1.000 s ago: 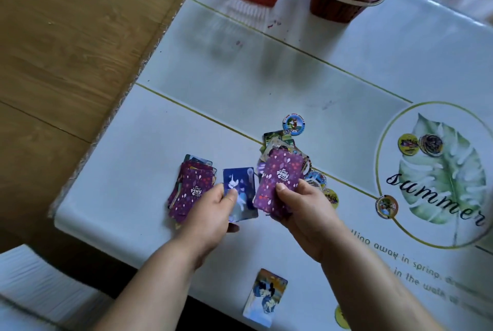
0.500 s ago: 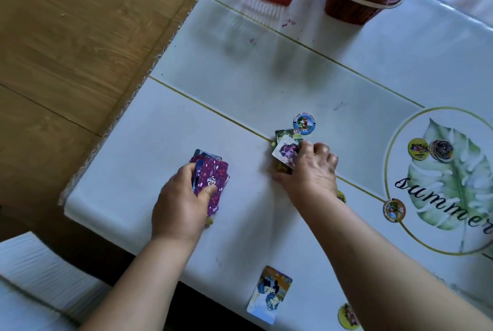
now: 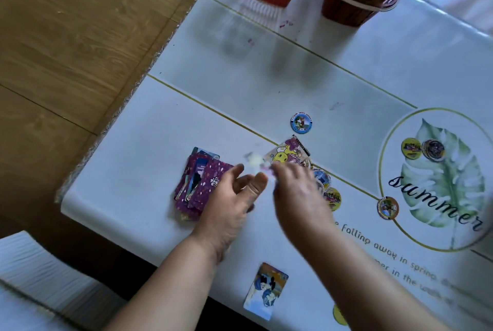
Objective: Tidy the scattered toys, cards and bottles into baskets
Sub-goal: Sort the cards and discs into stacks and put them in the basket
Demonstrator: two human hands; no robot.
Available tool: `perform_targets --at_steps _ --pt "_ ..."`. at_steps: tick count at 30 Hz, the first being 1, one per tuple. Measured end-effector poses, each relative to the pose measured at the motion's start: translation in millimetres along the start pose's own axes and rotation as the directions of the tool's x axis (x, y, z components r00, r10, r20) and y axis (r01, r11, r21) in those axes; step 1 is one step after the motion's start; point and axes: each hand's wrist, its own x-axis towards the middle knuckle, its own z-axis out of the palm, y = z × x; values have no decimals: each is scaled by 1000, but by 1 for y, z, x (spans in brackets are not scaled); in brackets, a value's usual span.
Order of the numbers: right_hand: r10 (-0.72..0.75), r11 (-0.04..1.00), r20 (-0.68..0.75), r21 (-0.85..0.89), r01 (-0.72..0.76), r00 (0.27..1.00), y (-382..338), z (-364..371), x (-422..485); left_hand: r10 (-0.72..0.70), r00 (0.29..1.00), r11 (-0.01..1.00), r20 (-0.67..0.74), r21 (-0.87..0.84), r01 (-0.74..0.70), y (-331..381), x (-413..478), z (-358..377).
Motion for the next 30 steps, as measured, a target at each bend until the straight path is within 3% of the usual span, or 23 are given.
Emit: perform_targets --at_steps 2,4,6,8,12,14,18,21,26,27,28,30 --pt "-199 980 110 37 196 974 -11 6 -12 0 991 997 -136 -73 -10 -4 7 3" --pt "-205 977 204 103 187 957 -8 -2 -7 32 942 999 -334 -24 -43 -8 13 -6" --pt "-162 986 154 59 155 975 4 -12 12 74 915 995 -397 88 -43 -6 13 -21" --pt "-129 988 66 -73 133 989 19 -19 34 58 921 986 -385 167 8 -3 10 -34" --pt "-94 935 134 -328 134 987 36 -17 67 67 924 910 -377 402 98 -1 7 -58" --pt "-92 922 90 -368 119 992 40 -13 73 144 922 847 -360 526 73 1 11 -67" --pt "-17 946 39 -323 29 999 46 -5 68 308 911 613 -275 789 31 4 22 -67" --pt "29 951 77 -310 -4 997 45 -10 68 452 862 483 -228 875 -22 0 26 -65" --pt "48 904 128 -427 11 991 32 -28 90 661 695 474 -283 875 -95 -16 6 -59" --pt "27 887 123 -461 33 992 29 -31 94 669 690 481 -278 869 -117 -21 0 -54" --pt "-4 872 123 -486 64 992 28 -31 96 648 715 485 -262 866 -122 -26 -8 -48" --pt "-60 868 115 -484 109 992 26 -31 94 510 841 480 -181 871 -104 -41 -24 -33"
